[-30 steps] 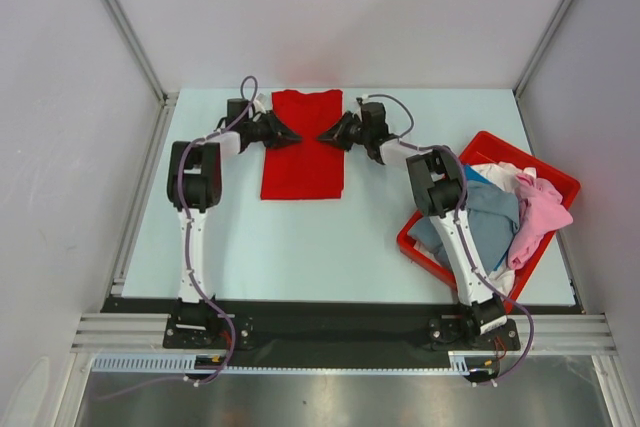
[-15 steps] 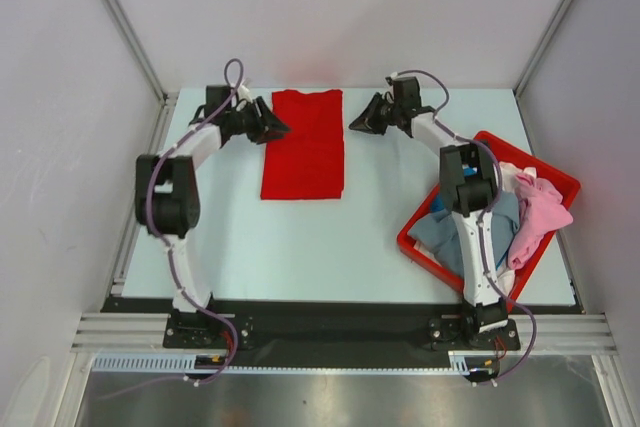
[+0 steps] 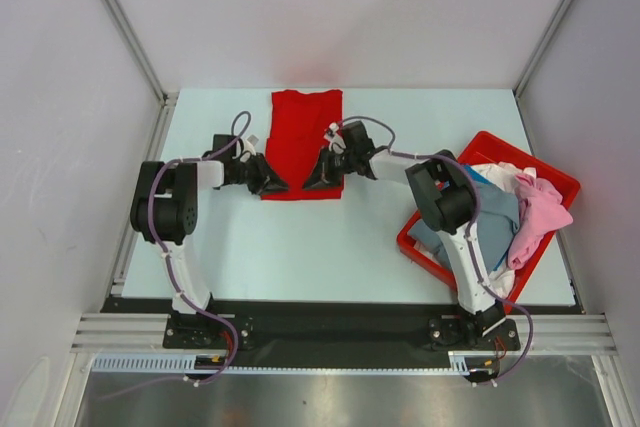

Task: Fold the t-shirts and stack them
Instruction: Fold the tshirt

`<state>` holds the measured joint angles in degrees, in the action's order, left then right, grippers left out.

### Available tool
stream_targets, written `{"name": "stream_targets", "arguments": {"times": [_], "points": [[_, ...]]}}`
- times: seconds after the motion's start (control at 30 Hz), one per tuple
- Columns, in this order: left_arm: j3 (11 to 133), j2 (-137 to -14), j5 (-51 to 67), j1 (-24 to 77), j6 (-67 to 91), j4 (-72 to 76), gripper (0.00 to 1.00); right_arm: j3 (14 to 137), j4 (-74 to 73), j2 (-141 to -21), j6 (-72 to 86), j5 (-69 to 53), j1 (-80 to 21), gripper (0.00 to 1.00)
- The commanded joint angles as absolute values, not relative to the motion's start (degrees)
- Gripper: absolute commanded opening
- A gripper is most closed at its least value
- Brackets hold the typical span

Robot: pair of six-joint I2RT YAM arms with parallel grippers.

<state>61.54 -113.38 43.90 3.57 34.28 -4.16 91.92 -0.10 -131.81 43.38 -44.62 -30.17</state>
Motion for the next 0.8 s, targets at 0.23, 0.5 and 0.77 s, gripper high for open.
{"name": "stream_targets", "arguments": {"times": [0.23, 0.5, 0.77], "points": [[58.72, -114.52, 40.17, 1.94, 30.32, -4.83, 0.20, 83.68, 2.82, -130.35, 41.50, -49.48, -25.23, 0.00], [56.95, -111.37, 43.77, 0.53, 29.97, -4.75, 0.22, 79.19, -9.47, -127.27, 30.43, -46.86, -19.86, 0.00], [58.53, -100.29, 42.63, 0.53, 27.34, -13.26, 0.32, 79.28, -26.96, -118.49, 17.41, -35.08, -19.34, 0.02]]}}
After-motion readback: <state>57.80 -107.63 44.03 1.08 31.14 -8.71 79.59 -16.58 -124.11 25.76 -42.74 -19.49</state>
